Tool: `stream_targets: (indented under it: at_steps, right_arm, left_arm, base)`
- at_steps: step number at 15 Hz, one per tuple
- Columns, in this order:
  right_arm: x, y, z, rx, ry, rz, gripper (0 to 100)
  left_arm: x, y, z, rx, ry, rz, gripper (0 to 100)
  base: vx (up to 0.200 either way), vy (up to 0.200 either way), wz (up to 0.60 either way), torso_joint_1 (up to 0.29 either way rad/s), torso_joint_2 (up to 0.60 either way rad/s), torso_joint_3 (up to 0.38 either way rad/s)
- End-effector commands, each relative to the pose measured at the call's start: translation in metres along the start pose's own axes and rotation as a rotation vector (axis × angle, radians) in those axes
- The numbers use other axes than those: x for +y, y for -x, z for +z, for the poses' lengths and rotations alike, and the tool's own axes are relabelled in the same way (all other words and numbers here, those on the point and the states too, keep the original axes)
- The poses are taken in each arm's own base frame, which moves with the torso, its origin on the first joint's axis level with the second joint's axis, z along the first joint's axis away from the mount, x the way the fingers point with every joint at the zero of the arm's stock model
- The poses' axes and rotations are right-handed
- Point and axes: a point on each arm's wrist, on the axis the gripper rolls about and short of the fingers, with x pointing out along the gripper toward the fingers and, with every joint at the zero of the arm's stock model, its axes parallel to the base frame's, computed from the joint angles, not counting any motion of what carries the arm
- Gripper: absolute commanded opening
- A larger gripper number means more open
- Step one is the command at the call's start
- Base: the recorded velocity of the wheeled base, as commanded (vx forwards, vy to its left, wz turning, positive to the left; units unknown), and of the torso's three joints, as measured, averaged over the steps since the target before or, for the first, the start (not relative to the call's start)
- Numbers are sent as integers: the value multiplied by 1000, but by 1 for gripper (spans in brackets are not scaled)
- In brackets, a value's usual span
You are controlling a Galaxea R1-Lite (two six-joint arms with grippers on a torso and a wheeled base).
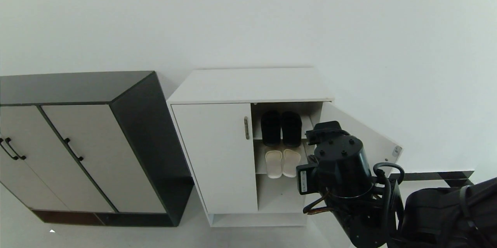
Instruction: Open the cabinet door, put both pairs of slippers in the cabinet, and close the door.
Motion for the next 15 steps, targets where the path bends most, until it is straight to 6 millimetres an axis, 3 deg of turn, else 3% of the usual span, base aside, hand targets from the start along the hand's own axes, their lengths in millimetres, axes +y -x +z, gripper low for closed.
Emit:
stream_targets:
  at_steps: [1,10,15]
  right_arm:
    - [1,0,-1,1,2,1,0]
    - [-1,0,-2,-2,10,5,0]
    - [-1,1,-6,9,22,4,0]
  left_arm:
    - [0,0,0,0,0,0,0]
    - [0,0,0,0,0,0,0]
    - [0,0,0,0,-2,0,0]
  base:
    - [0,0,0,246,-554,-310]
    - [0,0,0,230,-510,-284]
    - [0,0,-600,17,-29,-17]
